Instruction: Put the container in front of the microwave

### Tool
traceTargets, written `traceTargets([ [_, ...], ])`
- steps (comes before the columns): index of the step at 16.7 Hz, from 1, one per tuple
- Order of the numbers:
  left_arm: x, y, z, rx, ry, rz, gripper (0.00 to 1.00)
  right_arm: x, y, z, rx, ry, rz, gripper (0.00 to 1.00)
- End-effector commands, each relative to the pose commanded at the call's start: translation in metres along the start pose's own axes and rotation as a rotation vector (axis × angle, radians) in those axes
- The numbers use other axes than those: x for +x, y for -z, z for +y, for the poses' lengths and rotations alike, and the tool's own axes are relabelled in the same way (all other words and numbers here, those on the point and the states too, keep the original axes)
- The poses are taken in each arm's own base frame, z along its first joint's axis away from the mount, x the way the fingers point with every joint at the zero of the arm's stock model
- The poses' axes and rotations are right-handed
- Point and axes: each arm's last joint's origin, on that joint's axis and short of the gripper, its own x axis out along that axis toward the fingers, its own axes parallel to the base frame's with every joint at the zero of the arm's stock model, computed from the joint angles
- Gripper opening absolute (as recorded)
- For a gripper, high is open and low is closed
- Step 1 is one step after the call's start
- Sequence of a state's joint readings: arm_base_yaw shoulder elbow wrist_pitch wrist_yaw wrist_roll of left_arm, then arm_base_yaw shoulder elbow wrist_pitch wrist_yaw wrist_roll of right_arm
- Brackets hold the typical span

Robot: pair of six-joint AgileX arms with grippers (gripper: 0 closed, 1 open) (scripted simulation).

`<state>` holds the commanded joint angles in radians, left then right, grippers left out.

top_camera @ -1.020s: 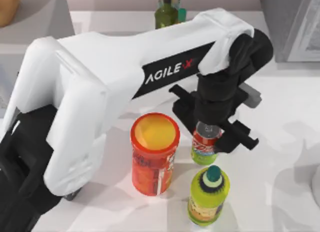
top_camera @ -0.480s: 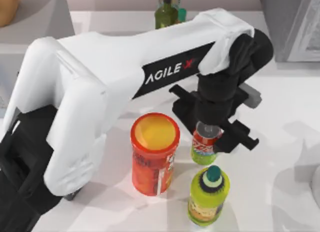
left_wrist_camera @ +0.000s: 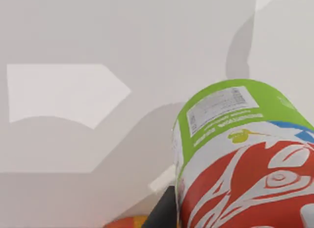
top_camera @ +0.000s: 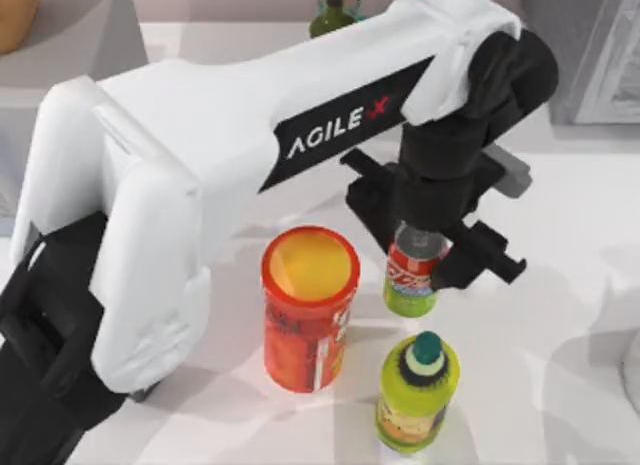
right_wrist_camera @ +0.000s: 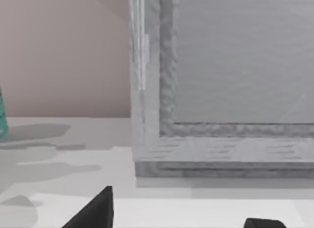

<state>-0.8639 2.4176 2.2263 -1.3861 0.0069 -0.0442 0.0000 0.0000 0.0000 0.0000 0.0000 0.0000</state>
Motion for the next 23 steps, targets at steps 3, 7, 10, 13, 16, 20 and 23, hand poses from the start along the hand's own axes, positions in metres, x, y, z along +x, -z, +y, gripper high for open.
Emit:
traceTargets([
  [3,-0.011,0.001,0.001,-0.002,0.0,-0.004,0.0,0.0,0.0,0.0,0.0,0.0,0.0,1.0],
  [7,-0.01,0.001,0.0,0.0,0.0,-0.003,0.0,0.0,0.0,0.0,0.0,0.0,0.0,1.0],
  [10,-0.028,0.007,0.019,-0.021,0.001,-0.049,0.0,0.0,0.0,0.0,0.0,0.0,0.0,1.0],
  [13,-0.063,0.029,0.062,-0.081,-0.005,-0.136,0.0,0.0,0.0,0.0,0.0,0.0,0.0,1.0],
  [16,-0.099,0.072,0.11,-0.166,-0.022,-0.218,0.0,0.0,0.0,0.0,0.0,0.0,0.0,1.0],
  [20,-0.121,0.151,0.159,-0.313,-0.05,-0.266,0.0,0.0,0.0,0.0,0.0,0.0,0.0,1.0],
  [23,-0.112,0.213,0.18,-0.452,-0.066,-0.25,0.0,0.0,0.0,0.0,0.0,0.0,0.0,1.0],
])
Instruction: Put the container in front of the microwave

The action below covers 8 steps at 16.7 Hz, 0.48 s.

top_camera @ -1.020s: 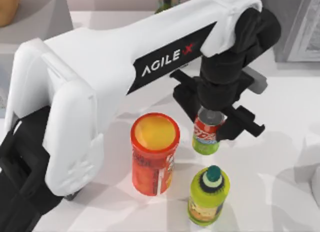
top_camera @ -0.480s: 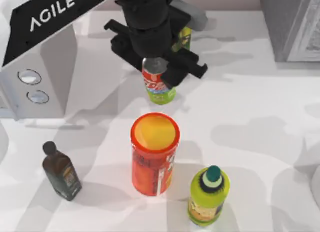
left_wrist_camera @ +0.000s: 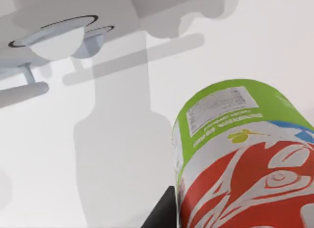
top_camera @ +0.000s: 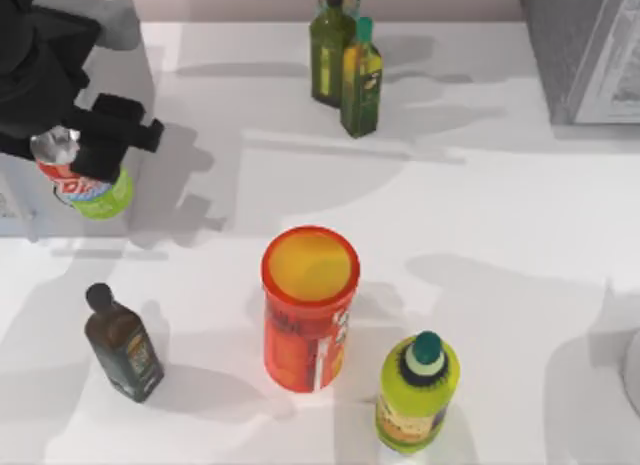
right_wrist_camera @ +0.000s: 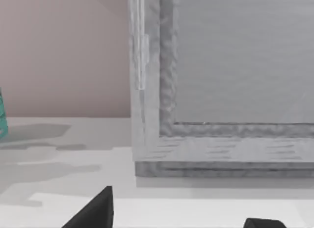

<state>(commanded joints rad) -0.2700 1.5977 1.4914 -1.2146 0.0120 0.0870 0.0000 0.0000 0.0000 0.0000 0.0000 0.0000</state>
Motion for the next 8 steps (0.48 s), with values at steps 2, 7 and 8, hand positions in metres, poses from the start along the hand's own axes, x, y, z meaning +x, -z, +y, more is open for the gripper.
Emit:
traceTargets([
  [2,0.007,0.032,0.024,-0.097,-0.026,0.027,0.0,0.0,0.0,0.0,0.0,0.0,0.0,1.0],
  [7,0.045,0.1,0.053,-0.288,-0.051,0.163,0.0,0.0,0.0,0.0,0.0,0.0,0.0,1.0],
  [8,0.053,0.109,0.054,-0.307,-0.046,0.194,0.0,0.0,0.0,0.0,0.0,0.0,0.0,1.0],
])
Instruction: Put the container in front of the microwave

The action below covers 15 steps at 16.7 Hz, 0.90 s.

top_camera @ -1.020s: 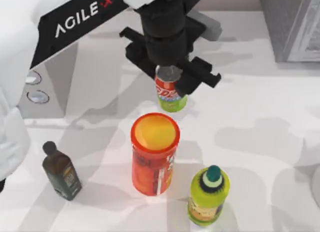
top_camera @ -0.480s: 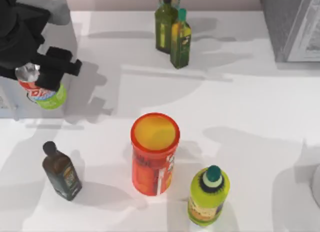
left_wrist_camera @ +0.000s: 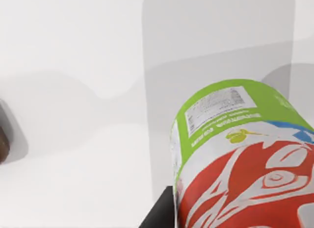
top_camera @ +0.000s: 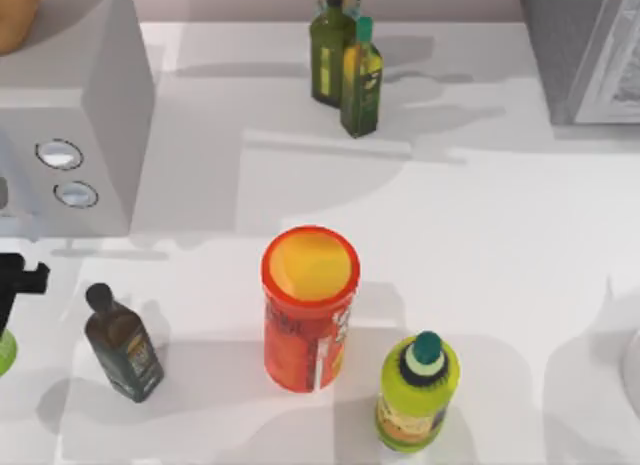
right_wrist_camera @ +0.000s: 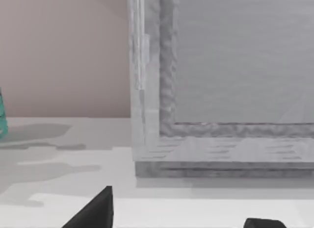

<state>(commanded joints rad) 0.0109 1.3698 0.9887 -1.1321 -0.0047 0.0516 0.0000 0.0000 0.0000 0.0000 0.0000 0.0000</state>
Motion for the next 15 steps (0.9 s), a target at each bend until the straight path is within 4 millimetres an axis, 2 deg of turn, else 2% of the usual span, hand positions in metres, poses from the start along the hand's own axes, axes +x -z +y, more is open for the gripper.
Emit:
traceTargets([
  [3,0.015,0.01,0.003,-0.023,0.006,0.055,0.0,0.0,0.0,0.0,0.0,0.0,0.0,1.0],
  [15,0.023,0.011,0.003,-0.023,0.006,0.056,0.0,0.0,0.0,0.0,0.0,0.0,0.0,1.0],
])
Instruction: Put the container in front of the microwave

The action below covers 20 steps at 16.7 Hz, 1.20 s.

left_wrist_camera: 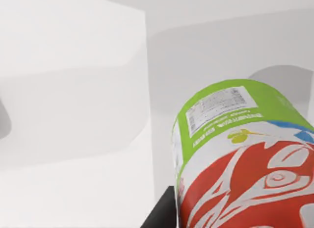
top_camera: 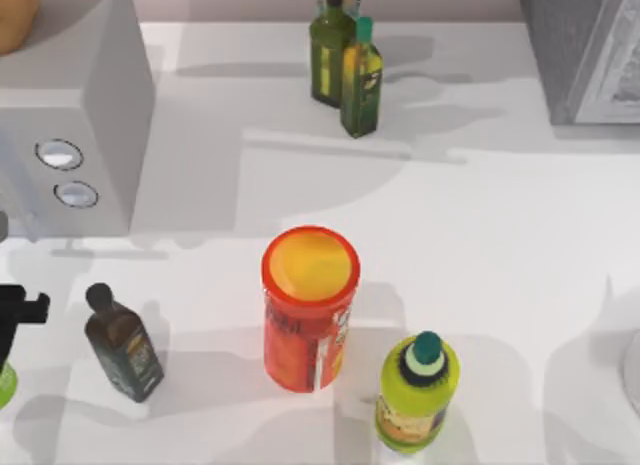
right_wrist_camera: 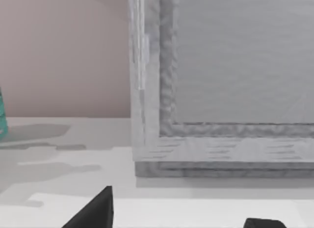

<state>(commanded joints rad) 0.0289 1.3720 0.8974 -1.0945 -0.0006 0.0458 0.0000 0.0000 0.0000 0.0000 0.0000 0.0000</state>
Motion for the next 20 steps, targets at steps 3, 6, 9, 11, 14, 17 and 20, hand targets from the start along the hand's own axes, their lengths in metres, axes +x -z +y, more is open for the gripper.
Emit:
traceTargets([
  [3,0.0,0.0,0.0,0.0,0.0,0.0,0.15,0.0,0.0,0.0,0.0,0.0,0.0,1.0],
  [6,0.0,0.0,0.0,0.0,0.0,0.0,0.38,0.0,0.0,0.0,0.0,0.0,0.0,1.0],
  [9,0.0,0.0,0.0,0.0,0.0,0.0,0.6,0.0,0.0,0.0,0.0,0.0,0.0,1.0],
  [11,0.0,0.0,0.0,0.0,0.0,0.0,0.75,0.0,0.0,0.0,0.0,0.0,0.0,1.0],
  [14,0.0,0.0,0.0,0.0,0.0,0.0,0.98,0.0,0.0,0.0,0.0,0.0,0.0,1.0],
  [17,0.0,0.0,0.0,0.0,0.0,0.0,1.0,0.0,0.0,0.0,0.0,0.0,0.0,1.0],
  [20,0.0,0.0,0.0,0.0,0.0,0.0,1.0,0.0,0.0,0.0,0.0,0.0,0.0,1.0],
])
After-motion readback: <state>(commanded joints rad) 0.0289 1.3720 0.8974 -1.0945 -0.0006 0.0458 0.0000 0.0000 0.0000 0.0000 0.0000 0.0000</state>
